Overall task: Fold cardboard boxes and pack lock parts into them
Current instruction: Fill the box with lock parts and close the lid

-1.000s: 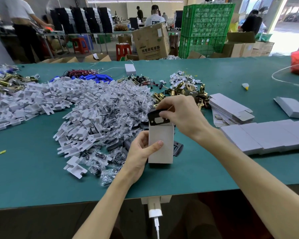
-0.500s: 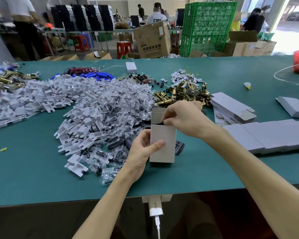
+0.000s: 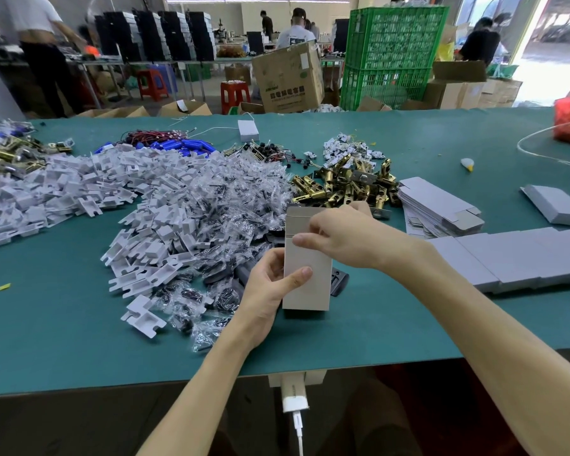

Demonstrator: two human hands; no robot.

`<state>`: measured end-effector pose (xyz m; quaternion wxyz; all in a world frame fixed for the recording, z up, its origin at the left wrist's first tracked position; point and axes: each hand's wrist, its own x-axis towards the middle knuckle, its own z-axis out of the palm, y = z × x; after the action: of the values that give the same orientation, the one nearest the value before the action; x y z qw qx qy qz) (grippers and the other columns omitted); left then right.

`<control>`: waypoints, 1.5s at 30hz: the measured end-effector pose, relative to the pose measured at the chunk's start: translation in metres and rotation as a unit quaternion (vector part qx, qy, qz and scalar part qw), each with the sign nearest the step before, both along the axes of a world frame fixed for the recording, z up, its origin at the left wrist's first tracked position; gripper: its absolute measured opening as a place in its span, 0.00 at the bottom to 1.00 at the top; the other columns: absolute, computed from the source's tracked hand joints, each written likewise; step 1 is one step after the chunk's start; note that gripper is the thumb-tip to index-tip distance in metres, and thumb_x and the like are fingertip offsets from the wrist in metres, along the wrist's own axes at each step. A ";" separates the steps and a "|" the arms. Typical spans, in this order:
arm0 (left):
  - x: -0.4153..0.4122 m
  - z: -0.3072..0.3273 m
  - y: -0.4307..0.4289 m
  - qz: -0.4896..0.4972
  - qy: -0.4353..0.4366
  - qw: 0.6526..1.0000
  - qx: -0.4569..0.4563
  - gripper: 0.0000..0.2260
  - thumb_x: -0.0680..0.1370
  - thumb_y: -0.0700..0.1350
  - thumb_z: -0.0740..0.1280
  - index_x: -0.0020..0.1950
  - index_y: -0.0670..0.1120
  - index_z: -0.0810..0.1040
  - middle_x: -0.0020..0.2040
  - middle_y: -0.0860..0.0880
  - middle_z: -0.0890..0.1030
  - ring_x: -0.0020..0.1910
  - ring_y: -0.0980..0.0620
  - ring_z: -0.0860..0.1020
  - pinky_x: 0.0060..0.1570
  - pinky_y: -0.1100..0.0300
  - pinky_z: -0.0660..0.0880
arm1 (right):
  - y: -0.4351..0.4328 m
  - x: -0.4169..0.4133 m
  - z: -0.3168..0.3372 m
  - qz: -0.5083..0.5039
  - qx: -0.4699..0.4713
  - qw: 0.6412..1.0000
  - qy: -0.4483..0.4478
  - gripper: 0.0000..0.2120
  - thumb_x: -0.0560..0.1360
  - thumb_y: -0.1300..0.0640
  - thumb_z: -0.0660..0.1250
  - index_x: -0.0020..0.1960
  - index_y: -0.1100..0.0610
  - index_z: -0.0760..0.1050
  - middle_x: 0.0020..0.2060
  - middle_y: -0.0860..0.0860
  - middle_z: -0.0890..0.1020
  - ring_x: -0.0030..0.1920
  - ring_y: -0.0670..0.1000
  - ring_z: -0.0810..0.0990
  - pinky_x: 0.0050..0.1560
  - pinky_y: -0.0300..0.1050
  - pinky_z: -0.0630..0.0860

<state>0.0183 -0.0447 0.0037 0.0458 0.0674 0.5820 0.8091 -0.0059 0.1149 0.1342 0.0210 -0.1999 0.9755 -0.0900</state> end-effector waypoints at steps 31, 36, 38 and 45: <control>-0.006 -0.011 0.001 0.040 -0.070 0.990 -0.117 0.13 0.87 0.38 0.58 0.71 0.42 0.72 0.64 0.40 0.80 0.61 0.41 0.76 0.65 0.45 0.75 | -0.138 -0.037 -0.054 0.015 0.151 0.988 0.001 0.18 0.81 0.64 0.60 0.71 0.59 0.71 0.69 0.66 0.69 0.70 0.66 0.67 0.72 0.75 0.56; -0.007 -0.011 0.002 0.049 -0.069 0.990 -0.110 0.11 0.86 0.35 0.59 0.68 0.37 0.74 0.56 0.44 0.80 0.55 0.48 0.75 0.56 0.52 0.73 | -0.131 -0.034 -0.059 -0.010 0.084 0.994 0.066 0.19 0.83 0.59 0.60 0.71 0.64 0.68 0.67 0.62 0.72 0.66 0.62 0.73 0.68 0.65 0.68; -0.006 -0.011 0.002 0.041 -0.066 0.992 -0.098 0.10 0.86 0.36 0.59 0.66 0.38 0.75 0.54 0.45 0.81 0.54 0.49 0.76 0.56 0.52 0.74 | -0.130 -0.032 -0.055 -0.008 0.066 0.995 0.079 0.18 0.82 0.60 0.62 0.70 0.66 0.69 0.67 0.63 0.71 0.64 0.64 0.75 0.65 0.62 0.72; -0.001 -0.001 0.003 0.013 -0.004 0.994 -0.105 0.11 0.74 0.53 0.66 0.54 0.54 0.77 0.41 0.66 0.81 0.43 0.65 0.77 0.43 0.70 0.75 | -0.122 -0.021 -0.032 0.005 -0.017 0.989 0.150 0.14 0.76 0.76 0.61 0.37 0.60 0.70 0.35 0.52 0.74 0.40 0.58 0.79 0.41 0.50 0.75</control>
<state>0.0168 -0.0420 0.0031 0.0446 0.0517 0.6645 0.7442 -0.0266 -0.0069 0.1020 -0.1281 -0.2165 0.9649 -0.0750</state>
